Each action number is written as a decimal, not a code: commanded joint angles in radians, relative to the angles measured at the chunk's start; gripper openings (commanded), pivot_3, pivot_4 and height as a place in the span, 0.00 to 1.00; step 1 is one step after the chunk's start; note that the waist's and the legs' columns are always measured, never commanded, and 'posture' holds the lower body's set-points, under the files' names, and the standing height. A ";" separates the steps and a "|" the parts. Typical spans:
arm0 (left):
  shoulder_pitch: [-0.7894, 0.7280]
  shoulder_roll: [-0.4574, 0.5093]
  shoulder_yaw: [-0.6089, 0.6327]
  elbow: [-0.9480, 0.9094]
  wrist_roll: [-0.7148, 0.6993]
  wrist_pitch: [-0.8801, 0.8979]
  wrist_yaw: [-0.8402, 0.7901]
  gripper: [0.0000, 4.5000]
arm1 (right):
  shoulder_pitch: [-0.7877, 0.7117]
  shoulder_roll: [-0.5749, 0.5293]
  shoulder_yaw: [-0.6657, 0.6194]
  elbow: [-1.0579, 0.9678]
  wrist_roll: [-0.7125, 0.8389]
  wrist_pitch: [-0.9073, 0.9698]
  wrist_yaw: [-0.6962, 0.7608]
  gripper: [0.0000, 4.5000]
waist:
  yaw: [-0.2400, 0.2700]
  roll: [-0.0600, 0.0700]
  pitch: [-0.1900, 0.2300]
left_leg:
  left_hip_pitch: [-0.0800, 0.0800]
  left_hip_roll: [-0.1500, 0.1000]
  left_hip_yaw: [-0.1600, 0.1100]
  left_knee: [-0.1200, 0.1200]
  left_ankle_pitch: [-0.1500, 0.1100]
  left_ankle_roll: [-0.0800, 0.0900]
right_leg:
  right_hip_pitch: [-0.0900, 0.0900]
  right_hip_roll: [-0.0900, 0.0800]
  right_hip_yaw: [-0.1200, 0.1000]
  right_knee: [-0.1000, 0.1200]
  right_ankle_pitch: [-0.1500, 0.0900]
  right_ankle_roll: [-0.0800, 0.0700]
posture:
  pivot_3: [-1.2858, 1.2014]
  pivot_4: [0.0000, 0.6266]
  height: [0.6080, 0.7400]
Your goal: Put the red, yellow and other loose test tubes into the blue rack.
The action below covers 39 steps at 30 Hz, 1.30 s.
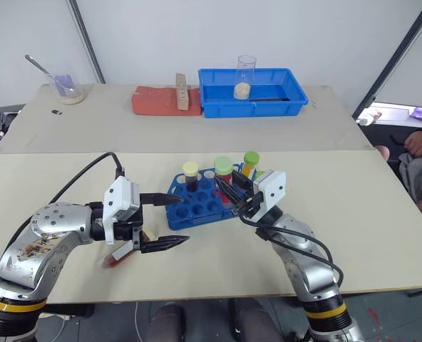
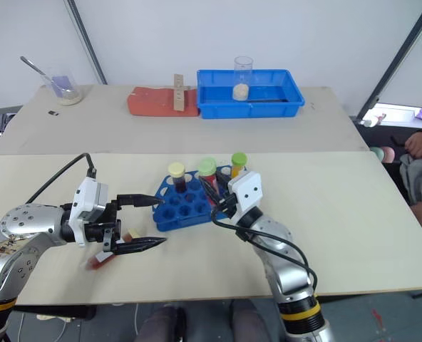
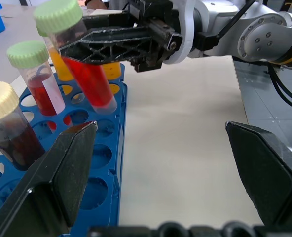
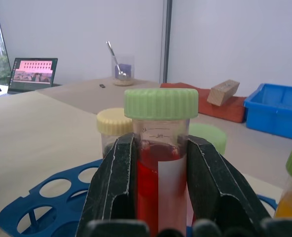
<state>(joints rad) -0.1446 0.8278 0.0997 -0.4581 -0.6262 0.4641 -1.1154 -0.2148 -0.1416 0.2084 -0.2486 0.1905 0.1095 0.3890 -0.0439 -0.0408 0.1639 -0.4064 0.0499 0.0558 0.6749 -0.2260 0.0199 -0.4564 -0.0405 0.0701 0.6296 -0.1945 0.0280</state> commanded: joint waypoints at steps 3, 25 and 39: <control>0.008 0.014 0.021 -0.022 -0.014 0.001 -0.001 1.00 | 0.017 0.029 -0.006 -0.017 -0.007 -0.046 -0.012 0.22 | 0.000 0.000 0.000 | 0.000 0.000 0.000 0.000 0.000 0.000 | 0.000 0.000 0.000 0.000 0.000 0.000 | 0.52 0.24 1.00; 0.008 0.174 0.142 -0.071 -0.055 0.184 0.081 1.00 | 0.162 -0.217 -0.051 -0.215 0.048 0.099 0.165 0.99 | 0.000 0.000 0.000 | 0.000 0.000 0.000 0.000 0.000 0.000 | 0.000 0.000 0.000 0.000 -0.001 0.000 | 0.52 0.24 1.00; 0.118 0.496 0.011 -0.089 0.141 0.377 0.083 1.00 | -0.054 -0.626 -0.103 -0.401 0.445 0.426 0.615 0.99 | 0.006 -0.001 0.001 | 0.005 0.000 0.002 -0.008 0.000 0.000 | 0.000 0.000 -0.001 -0.001 -0.003 -0.004 | 0.52 0.24 1.00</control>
<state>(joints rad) -0.0066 1.3268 0.1371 -0.5220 -0.5039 0.8217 -1.0499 -0.2550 -0.7620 0.1081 -0.6133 0.6004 0.5195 0.9832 -0.0383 -0.0414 0.1648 -0.4015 0.0503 0.0574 0.6667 -0.2262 0.0198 -0.4569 -0.0407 0.0690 0.6290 -0.1983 0.0239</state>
